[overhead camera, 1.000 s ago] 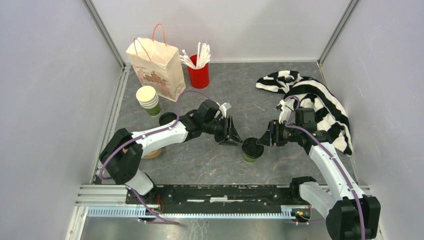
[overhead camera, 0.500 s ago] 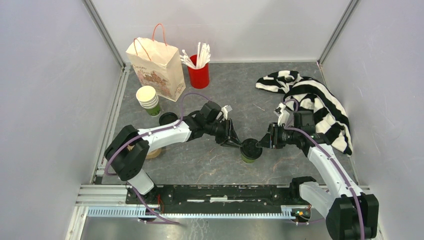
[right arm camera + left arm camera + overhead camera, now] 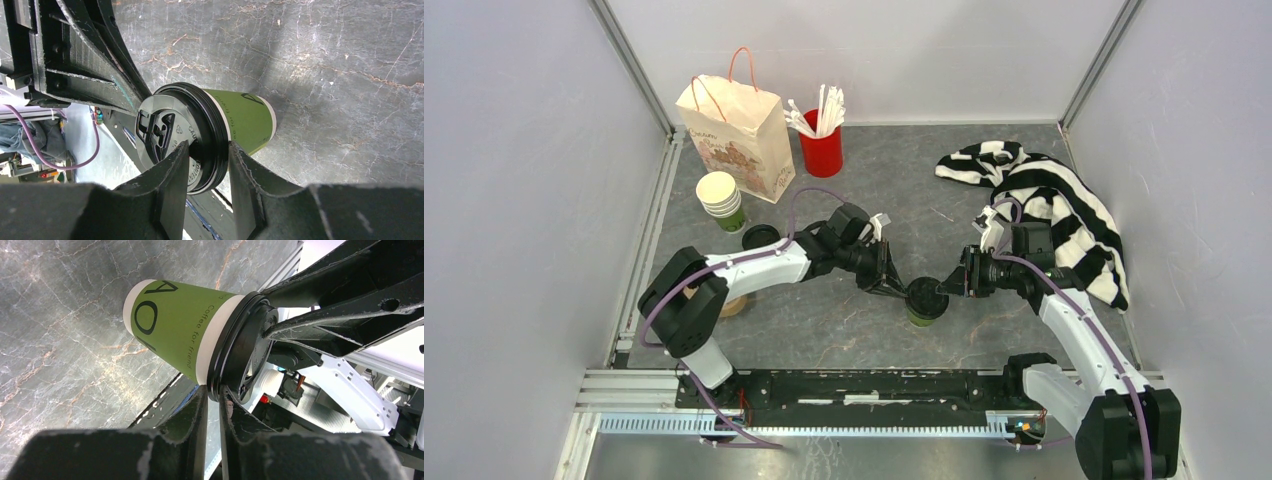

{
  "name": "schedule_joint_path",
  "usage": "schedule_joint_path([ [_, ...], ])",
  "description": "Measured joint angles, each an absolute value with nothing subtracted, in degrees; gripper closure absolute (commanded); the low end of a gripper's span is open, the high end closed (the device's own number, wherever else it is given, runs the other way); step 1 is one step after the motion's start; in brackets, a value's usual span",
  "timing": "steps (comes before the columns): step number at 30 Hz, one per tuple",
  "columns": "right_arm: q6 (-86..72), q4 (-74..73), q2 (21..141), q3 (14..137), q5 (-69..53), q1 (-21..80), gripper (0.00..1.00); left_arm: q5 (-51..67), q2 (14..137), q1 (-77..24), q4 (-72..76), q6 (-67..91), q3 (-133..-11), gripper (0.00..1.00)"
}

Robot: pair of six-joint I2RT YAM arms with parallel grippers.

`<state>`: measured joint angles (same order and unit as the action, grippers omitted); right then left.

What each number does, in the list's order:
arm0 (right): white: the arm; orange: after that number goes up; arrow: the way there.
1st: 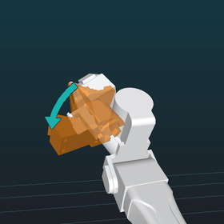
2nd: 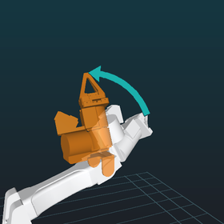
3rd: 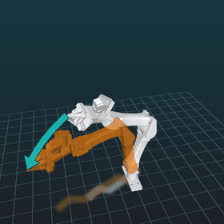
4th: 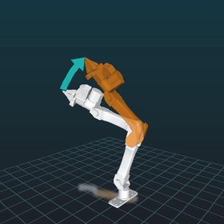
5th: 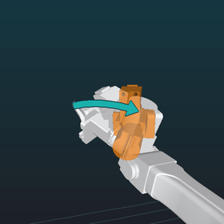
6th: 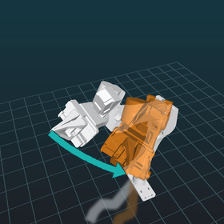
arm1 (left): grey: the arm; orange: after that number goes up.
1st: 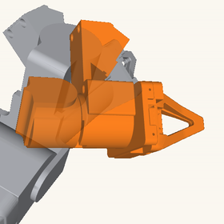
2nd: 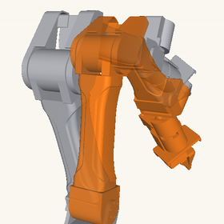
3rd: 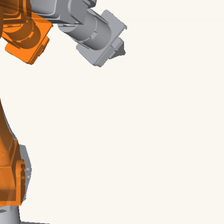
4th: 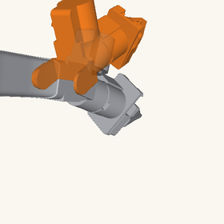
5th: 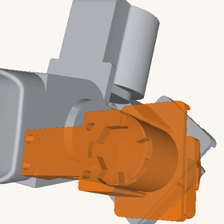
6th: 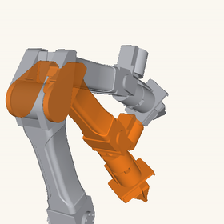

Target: Pack the takeout coffee

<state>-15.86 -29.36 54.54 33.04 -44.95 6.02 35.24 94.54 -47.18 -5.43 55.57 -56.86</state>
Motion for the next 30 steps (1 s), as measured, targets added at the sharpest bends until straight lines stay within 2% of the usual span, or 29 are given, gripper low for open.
schedule_joint_path([
  [11,-15.97,-28.32,53.91,31.68,-42.46,6.17,0.63,33.98,96.05,-47.42,-9.78,54.24,-58.89,0.84],
  [17,-16.21,-26.11,52.58,30.15,-43.33,6.15,0.57,33.12,96.12,-47.77,-11.27,51.57,-59.75,0.83],
  [20,-16.19,-25.5,52.62,30.15,-44.14,6.15,0.54,32.4,95.48,-48.07,-11.81,50.48,-59.79,0.77],
  [27,-15.0,-24.4,55.35,30.52,-47.57,6.92,0.51,30.09,92.42,-49.04,-17.15,48.1,-59.64,0.52],
  [30,-13.37,-24.6,57.74,31.64,-48.82,7.66,0.51,29.5,89.84,-49.23,-19.77,47.22,-59.57,0.44],
])
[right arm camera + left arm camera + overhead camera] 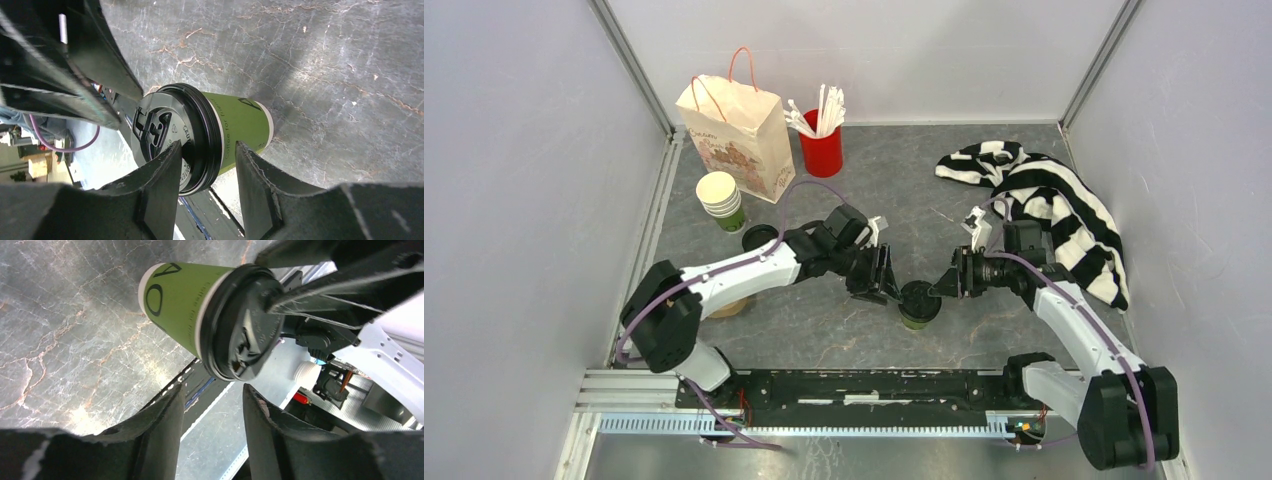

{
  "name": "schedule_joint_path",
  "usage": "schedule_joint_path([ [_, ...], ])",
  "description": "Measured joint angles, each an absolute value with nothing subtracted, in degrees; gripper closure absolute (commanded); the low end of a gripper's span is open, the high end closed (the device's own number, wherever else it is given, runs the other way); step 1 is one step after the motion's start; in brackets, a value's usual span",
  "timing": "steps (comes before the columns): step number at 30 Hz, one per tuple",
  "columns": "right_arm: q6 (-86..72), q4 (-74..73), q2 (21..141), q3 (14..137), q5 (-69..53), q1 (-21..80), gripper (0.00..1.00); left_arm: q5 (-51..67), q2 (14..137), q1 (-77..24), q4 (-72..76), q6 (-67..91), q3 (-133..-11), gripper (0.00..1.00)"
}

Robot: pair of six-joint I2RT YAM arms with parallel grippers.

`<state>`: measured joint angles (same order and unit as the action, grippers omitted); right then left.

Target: Pack the takeout coffee

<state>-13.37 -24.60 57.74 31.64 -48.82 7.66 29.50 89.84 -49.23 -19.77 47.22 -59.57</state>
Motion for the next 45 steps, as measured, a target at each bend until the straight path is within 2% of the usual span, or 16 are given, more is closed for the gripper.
schedule_joint_path([
  [7,-10.72,-24.73,62.94,34.46,-50.28,10.79,0.49,28.42,84.07,-49.21,-20.91,46.0,-59.57,0.3],
  [14,-10.7,-24.25,64.25,35.27,-50.3,12.58,0.49,27.94,87.2,-49.21,-22.11,45.98,-62.06,0.27],
  [20,-12.43,-21.61,64.99,35.24,-49.95,16.45,0.49,27.4,90.28,-49.21,-22.61,45.98,-62.13,0.31],
  [27,-13.41,-19.38,72.97,40.21,-50.19,20.71,0.48,25.45,89.78,-49.08,-23.75,46.0,-61.69,0.29],
  [31,-12.71,-19.81,76.73,44.84,-48.27,21.67,0.41,24.32,87.22,-48.99,-24.43,46.0,-59.86,0.26],
  [34,-10.79,-24.36,78.54,49.52,-44.05,21.89,0.26,23.4,85.41,-48.97,-24.77,46.0,-58.96,0.25],
  [37,-9.19,-29.71,78.89,54.08,-37.93,21.87,0.18,22.83,84.44,-48.82,-24.84,46.02,-58.76,0.21],
  [40,-8.95,-34.02,76.07,55.22,-33.19,21.5,0.16,22.9,84.03,-48.21,-24.69,46.09,-58.76,0.21],
  [45,-10.7,-36.01,63.31,49.1,-34.96,17.3,0.16,25.02,83.81,-46.61,-21.91,47.31,-58.33,0.32],
])
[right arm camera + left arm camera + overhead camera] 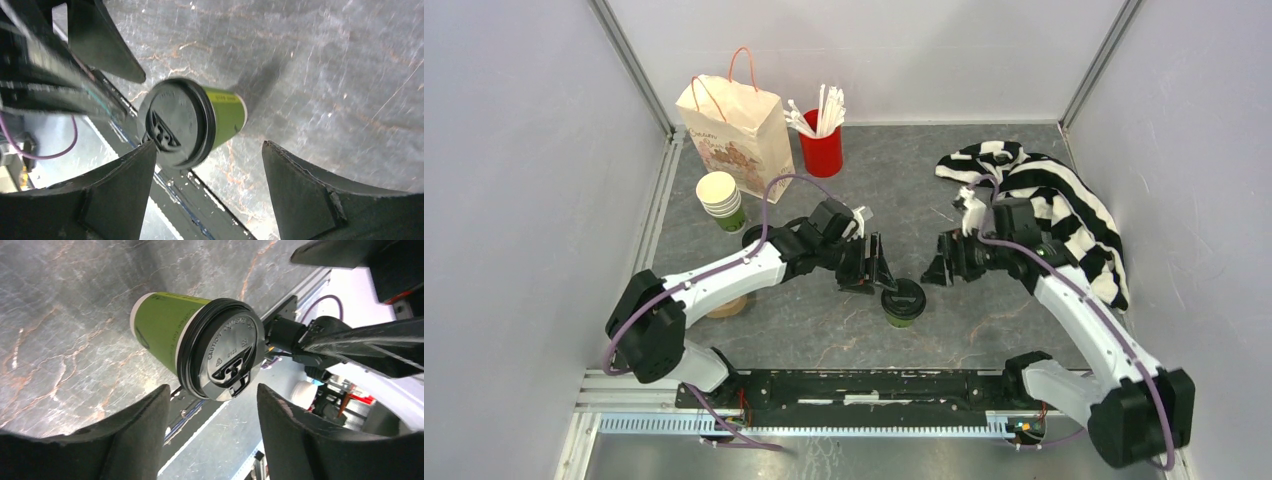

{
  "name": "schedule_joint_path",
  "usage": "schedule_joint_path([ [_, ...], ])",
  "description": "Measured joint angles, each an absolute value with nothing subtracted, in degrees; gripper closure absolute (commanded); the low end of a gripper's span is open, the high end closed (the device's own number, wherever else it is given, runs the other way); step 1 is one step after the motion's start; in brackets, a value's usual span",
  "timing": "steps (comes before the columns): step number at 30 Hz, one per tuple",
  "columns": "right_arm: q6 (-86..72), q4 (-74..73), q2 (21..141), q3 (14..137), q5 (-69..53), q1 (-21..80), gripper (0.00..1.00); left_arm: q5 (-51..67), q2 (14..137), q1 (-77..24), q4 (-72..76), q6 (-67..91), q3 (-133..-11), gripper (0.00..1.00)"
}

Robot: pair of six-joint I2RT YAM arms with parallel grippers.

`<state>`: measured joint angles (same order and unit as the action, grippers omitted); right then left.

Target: Pack the takeout coffee

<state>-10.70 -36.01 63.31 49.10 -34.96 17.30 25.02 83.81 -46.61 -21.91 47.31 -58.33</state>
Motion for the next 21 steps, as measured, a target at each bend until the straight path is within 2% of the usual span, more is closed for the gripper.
schedule_joint_path([
  [4,-12.88,-34.44,56.82,40.66,-41.15,14.13,0.22,27.99,83.83,-46.24,-18.26,48.99,-56.27,0.41],
  [16,-20.36,-22.44,57.21,32.99,-48.93,14.13,0.5,30.37,85.49,-46.24,-16.64,50.28,-54.46,0.55],
  [21,-22.52,-18.37,57.39,28.51,-50.59,14.0,0.54,30.15,86.17,-46.24,-16.62,50.28,-53.47,0.59],
])
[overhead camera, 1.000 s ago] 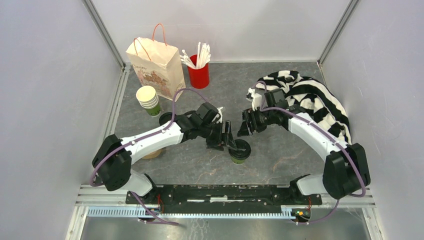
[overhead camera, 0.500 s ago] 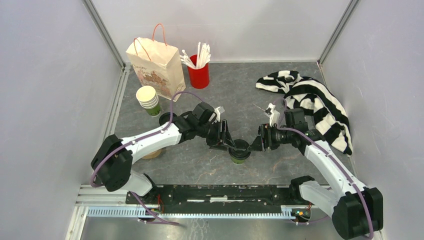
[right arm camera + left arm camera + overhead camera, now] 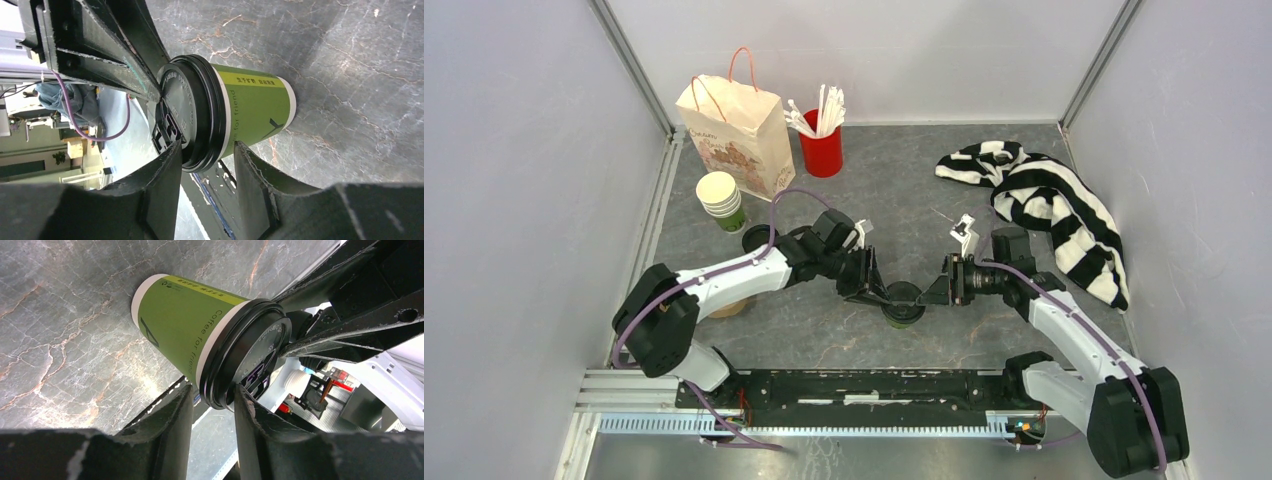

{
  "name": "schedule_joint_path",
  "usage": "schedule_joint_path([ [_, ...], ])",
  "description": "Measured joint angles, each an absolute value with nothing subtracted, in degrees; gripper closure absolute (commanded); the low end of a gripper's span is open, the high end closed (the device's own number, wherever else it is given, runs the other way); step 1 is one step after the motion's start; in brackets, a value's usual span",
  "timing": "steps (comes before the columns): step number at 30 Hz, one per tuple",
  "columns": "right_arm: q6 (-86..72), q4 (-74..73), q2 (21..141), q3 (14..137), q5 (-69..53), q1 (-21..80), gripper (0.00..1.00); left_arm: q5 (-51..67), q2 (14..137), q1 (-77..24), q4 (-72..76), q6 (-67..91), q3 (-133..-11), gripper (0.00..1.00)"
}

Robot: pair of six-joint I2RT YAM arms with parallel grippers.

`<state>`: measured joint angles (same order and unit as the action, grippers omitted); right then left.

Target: Pack the takeout coffee

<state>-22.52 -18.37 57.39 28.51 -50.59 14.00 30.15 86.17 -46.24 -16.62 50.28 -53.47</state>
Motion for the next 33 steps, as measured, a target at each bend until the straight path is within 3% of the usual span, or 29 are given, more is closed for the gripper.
schedule_joint_path([
  [12,-27.27,4.54,60.62,18.59,-53.49,12.99,0.61,31.03,84.58,-45.43,-6.39,51.37,-46.37,0.63],
  [22,-20.32,-12.03,60.42,27.88,-49.19,13.61,0.36,28.62,84.53,-45.5,-13.87,51.27,-50.76,0.42],
  [29,-19.4,-17.72,59.66,28.82,-49.23,13.61,0.25,28.95,84.42,-45.5,-15.88,51.31,-52.86,0.39],
  [33,-19.59,-18.17,58.85,28.82,-49.98,13.61,0.22,29.82,84.42,-45.5,-15.7,51.31,-52.62,0.44],
])
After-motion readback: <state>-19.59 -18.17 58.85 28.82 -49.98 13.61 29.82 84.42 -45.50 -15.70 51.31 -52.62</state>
